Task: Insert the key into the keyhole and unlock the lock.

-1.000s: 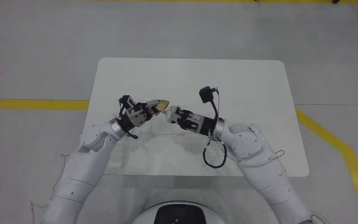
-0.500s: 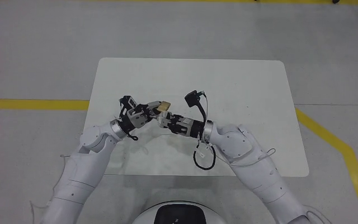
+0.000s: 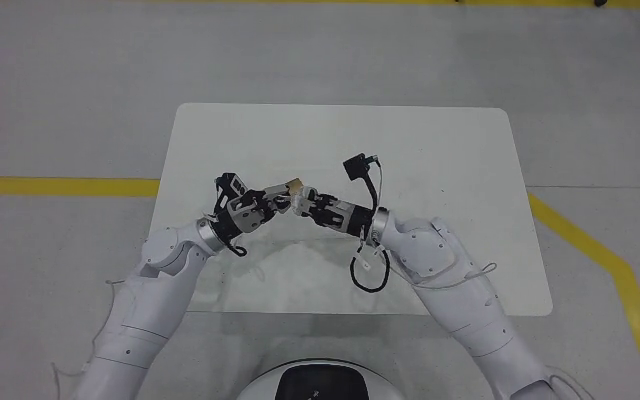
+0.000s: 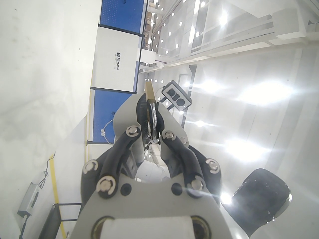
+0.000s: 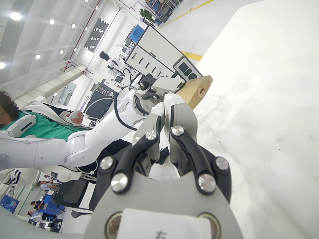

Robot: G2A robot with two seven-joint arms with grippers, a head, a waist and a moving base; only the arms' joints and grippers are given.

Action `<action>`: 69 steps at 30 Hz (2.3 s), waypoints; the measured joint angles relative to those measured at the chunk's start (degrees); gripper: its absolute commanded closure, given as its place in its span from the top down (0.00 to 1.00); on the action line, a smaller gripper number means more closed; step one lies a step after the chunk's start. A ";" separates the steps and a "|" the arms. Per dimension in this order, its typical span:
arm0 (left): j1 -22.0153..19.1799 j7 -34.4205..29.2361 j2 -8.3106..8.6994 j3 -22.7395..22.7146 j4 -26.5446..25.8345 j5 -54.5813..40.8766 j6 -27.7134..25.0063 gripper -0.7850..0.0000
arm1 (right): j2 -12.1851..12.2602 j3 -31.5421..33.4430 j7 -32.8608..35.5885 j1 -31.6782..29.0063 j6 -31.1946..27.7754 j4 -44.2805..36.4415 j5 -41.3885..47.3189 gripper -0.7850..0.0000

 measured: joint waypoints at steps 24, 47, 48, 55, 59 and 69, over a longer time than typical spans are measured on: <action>-1.48 -5.33 0.36 0.87 0.75 1.33 0.14 0.00 | 1.02 7.34 -0.20 -3.53 -4.10 -0.29 10.79 0.00; -3.93 -20.33 1.95 -3.42 3.90 2.48 -12.13 0.00 | 2.57 14.10 6.91 -7.67 -4.85 -2.13 17.99 0.00; -4.17 -19.65 1.97 -3.46 4.13 2.84 -12.27 0.00 | 2.60 14.06 7.09 -7.81 -4.82 -2.36 17.99 0.00; -5.00 -18.50 1.70 -1.02 3.95 4.75 -12.97 0.00 | 2.47 12.33 7.12 -7.50 -4.44 -2.84 16.98 0.00; -5.03 -21.98 1.73 0.31 3.91 4.84 -13.71 0.00 | 2.32 11.33 5.70 -6.86 -3.54 -2.50 15.05 0.00; -5.10 -24.61 2.00 1.58 3.68 5.34 -13.41 0.00 | 1.21 5.70 5.23 -2.24 -1.55 0.18 13.54 0.00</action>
